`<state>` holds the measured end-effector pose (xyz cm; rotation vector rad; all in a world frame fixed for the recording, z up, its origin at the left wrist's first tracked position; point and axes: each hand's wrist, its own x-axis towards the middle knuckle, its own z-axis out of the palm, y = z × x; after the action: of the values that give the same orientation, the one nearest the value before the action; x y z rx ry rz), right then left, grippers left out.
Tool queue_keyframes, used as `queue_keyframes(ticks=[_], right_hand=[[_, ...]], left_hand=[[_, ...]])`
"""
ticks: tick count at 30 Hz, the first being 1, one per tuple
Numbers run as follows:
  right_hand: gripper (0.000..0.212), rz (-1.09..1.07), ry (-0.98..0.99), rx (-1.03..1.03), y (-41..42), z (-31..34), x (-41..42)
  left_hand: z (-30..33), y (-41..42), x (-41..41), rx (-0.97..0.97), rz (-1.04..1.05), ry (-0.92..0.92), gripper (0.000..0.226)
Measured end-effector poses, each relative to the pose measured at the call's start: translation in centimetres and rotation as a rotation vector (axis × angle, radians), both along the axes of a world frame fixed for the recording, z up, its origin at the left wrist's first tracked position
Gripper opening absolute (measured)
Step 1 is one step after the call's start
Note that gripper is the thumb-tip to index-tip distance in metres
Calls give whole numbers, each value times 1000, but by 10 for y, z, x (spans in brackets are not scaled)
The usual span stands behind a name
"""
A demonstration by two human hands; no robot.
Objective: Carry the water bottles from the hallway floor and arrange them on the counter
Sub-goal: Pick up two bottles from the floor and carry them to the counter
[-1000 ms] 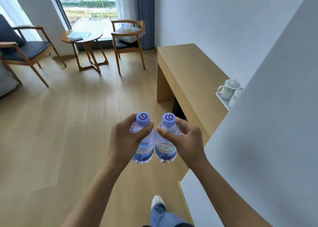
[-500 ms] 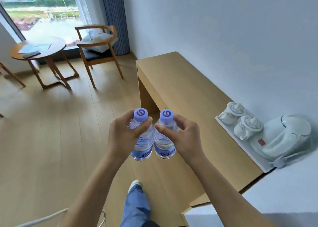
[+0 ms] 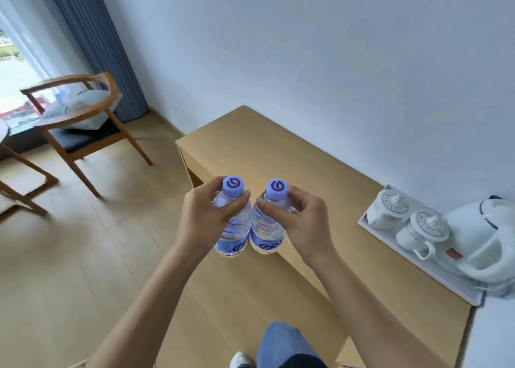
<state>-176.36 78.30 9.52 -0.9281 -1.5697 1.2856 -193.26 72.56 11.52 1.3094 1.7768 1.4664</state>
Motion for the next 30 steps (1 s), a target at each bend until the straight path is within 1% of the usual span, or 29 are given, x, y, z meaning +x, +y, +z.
queue_keyframes(ticks=[6, 9, 13, 20, 30], right_hand=[[14, -130, -24, -66, 68, -12, -19], [15, -164, -38, -61, 110, -18, -26], [14, -194, -38, -75, 174, -24, -36], [15, -229, -63, -98, 272, -30, -51], [13, -377, -140, -185, 369, -58, -80]], left_hand=[[-19, 87, -24, -25, -100, -17, 12], [-26, 133, -29, -26, -140, -61, 12], [-33, 200, -40, -69, -186, -69, 13], [-45, 293, -58, -101, -201, -81, 16], [-77, 403, -93, -222, -221, -120, 15]])
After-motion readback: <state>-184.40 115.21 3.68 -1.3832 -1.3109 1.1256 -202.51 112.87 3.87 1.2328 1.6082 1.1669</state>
